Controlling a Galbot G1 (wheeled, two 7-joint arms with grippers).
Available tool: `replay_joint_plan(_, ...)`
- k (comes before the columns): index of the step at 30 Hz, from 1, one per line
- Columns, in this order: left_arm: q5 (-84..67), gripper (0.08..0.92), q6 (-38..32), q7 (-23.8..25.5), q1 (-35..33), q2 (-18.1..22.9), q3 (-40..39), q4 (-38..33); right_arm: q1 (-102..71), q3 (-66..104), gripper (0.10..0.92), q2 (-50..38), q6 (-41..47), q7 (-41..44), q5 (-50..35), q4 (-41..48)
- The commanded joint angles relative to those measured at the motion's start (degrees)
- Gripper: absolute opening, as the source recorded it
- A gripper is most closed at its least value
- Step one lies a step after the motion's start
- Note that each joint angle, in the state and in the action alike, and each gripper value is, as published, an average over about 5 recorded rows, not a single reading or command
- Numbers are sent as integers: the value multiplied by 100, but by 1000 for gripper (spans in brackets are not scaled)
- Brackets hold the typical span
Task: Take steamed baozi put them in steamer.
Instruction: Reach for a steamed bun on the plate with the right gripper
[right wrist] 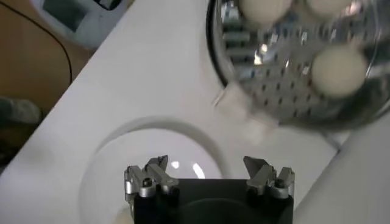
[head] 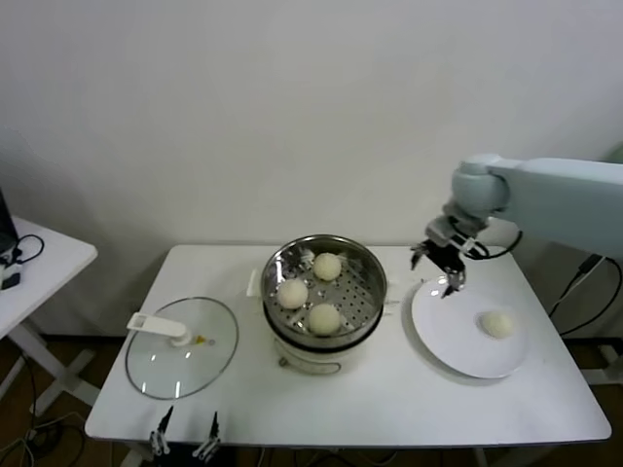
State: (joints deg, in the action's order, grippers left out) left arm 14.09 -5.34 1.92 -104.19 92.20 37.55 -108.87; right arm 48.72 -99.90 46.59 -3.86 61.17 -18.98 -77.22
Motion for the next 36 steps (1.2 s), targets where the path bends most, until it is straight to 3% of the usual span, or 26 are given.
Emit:
replay_joint_plan(1, 13, 823, -1, 1, -10, 136, 22, 32, -1325, 733, 823, -1140, 537, -52, 574, 1160)
replay_joint_plan(17, 153, 823, 20, -8, -60, 261, 82, 130, -3491, 2745, 823, -822, 52, -80, 1830, 2805)
replay_joint_plan(36, 183, 823, -28, -31, -74, 244, 99, 223, -4031, 3532, 823, -411, -73, -258, 2146, 3362)
